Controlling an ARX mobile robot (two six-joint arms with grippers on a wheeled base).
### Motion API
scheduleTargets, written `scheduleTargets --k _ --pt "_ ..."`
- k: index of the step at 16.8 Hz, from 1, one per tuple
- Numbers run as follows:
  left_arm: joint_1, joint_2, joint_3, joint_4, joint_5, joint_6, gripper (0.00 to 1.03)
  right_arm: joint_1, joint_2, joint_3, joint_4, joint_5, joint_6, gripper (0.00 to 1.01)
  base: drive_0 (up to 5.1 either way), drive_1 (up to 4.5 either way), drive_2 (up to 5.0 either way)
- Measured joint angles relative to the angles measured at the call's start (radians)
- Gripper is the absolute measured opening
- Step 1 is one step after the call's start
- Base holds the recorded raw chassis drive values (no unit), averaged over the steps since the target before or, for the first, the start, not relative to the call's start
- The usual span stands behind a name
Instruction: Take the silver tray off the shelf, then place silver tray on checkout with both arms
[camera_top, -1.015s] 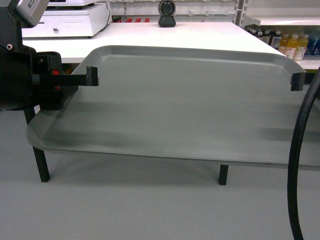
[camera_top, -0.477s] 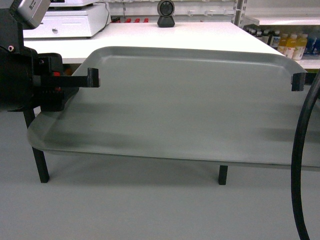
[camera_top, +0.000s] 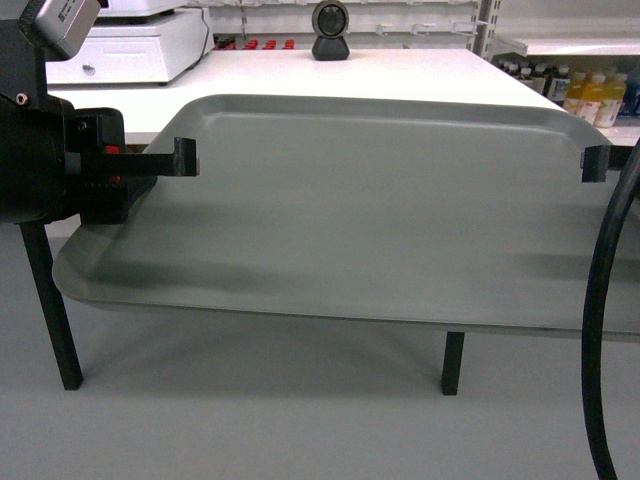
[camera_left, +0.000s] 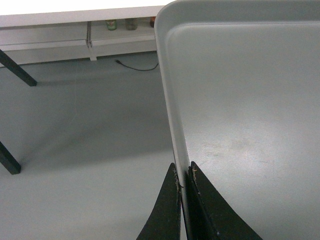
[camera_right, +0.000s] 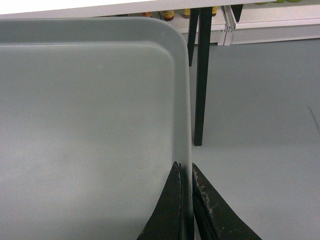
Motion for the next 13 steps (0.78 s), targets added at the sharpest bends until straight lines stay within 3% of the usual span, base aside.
scheduleTargets --k 7,13 --pt "0.000 0.001 0.000 -0.003 0.000 0.000 0.03 0.000 0.000 0.000 0.000 0.001 0.000 0.03 -4.9 2.46 2.5" --pt "0.000 0.001 0.000 -0.005 0.000 0.000 0.03 0.001 0.000 0.000 -0.002 0.001 0.000 0.03 0.1 4.31 -4.1"
